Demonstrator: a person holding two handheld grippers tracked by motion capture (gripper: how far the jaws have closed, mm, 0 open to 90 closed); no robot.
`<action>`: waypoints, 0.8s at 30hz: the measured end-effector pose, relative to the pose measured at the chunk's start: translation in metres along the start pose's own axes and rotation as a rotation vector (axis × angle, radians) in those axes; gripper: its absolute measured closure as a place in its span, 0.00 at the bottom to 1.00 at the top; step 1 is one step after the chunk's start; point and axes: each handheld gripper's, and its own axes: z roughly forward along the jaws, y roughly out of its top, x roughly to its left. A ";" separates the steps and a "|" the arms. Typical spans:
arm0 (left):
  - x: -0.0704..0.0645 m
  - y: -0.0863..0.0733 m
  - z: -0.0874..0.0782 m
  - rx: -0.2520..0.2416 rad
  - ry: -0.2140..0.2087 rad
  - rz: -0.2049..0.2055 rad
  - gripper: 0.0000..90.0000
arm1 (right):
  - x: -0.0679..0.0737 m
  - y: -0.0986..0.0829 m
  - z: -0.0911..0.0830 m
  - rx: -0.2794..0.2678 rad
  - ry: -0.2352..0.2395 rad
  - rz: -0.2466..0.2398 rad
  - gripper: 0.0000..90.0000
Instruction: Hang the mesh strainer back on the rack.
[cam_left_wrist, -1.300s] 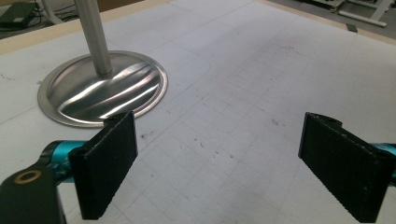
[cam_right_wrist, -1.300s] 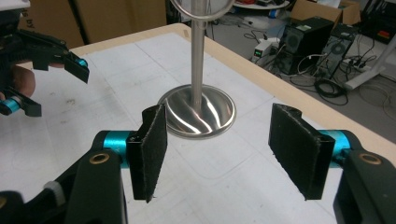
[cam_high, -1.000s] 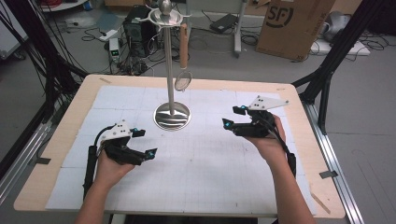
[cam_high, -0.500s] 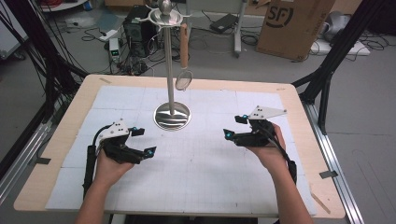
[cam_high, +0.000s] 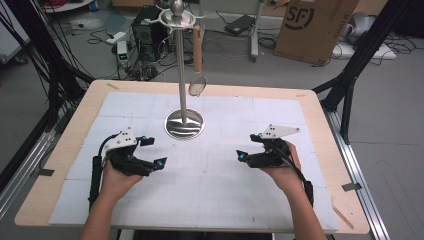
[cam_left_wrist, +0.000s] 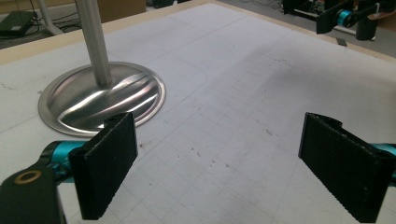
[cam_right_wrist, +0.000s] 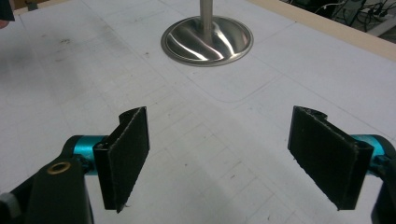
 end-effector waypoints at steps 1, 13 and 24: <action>0.000 0.000 0.000 0.001 0.001 0.000 0.14 | 0.000 -0.001 0.000 0.000 0.001 -0.003 0.23; 0.000 0.000 0.001 0.004 0.000 0.001 0.14 | 0.001 -0.008 0.000 -0.013 0.030 0.031 0.19; 0.000 0.000 0.001 0.005 0.001 -0.002 0.14 | 0.000 -0.010 0.002 -0.008 0.030 0.038 0.19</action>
